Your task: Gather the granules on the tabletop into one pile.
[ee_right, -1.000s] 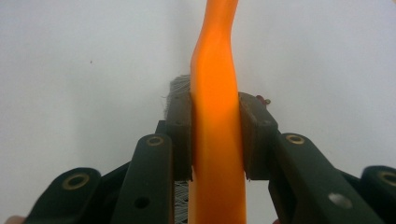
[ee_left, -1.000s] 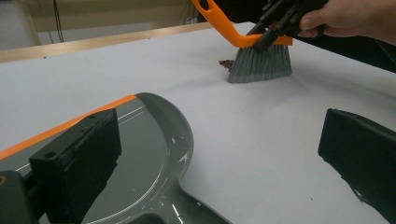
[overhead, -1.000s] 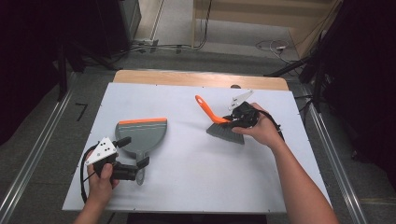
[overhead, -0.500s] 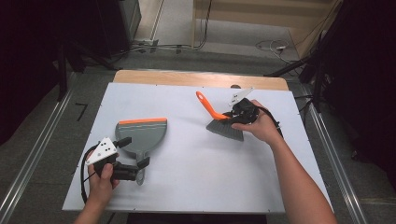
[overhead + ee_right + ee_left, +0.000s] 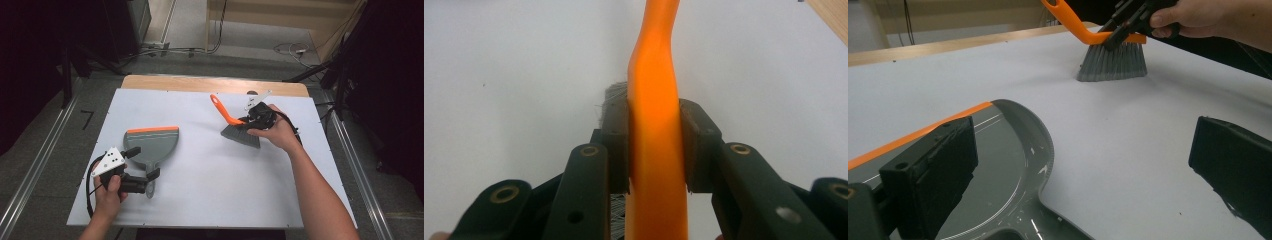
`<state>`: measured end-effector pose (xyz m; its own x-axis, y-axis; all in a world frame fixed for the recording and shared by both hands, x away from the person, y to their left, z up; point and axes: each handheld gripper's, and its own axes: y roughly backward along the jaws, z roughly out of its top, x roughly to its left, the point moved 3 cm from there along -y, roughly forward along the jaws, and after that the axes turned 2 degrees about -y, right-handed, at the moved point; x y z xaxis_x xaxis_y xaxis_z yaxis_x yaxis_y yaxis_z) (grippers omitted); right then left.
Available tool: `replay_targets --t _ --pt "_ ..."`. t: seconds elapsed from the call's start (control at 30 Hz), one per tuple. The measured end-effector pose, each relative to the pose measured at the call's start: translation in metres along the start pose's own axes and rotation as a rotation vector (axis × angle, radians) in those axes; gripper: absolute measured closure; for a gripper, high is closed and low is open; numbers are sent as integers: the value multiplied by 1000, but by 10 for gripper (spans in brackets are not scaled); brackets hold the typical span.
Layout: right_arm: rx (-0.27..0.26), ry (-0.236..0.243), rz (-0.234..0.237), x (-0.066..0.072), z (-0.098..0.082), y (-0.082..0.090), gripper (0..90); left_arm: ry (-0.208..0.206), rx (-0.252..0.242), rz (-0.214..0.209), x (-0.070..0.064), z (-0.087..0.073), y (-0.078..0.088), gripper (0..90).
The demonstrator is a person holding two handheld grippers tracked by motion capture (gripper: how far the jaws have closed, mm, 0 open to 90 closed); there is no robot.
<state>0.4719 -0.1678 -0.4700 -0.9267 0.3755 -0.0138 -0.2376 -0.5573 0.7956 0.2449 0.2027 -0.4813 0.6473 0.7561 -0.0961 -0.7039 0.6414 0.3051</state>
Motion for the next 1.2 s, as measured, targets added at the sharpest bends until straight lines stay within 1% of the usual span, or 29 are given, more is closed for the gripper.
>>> replay_targets --t 0.23,0.33,0.47,0.67,0.77,0.8,0.87,0.93,1.0,1.07,1.13,1.2 --pt "-12 -13 -6 -5 0 -1 675 1 -1 0 0 0 0 0" --pt "-17 -27 -18 -7 0 -1 675 -2 0 -2 0 0 -1 0" --pt "-20 -31 -14 -8 0 -1 675 -2 1 -2 0 0 0 0" --pt "-2 -34 -8 -3 2 1 677 -1 1 -1 0 0 0 0" --pt "7 -53 -3 0 3 4 678 -4 3 -1 0 0 0 0" --pt "10 -51 -4 1 4 5 679 -2 3 -1 0 0 0 0" --pt "10 -82 13 3 6 7 680 -1 1 0 0 0 0 0" --pt "-6 -106 23 6 9 11 681 -1 1 0 0 0 0 0" --pt "-24 -134 24 9 14 16 681 -3 3 0 0 0 -1 0" --pt "-47 -170 16 11 20 21 681 -5 4 -1 0 0 -1 0" --pt "-72 -225 3 14 27 24 682 -6 4 -1 0 0 -1 0" --pt "-97 -301 -6 17 34 24 682 -6 3 -1 0 0 -1 0"
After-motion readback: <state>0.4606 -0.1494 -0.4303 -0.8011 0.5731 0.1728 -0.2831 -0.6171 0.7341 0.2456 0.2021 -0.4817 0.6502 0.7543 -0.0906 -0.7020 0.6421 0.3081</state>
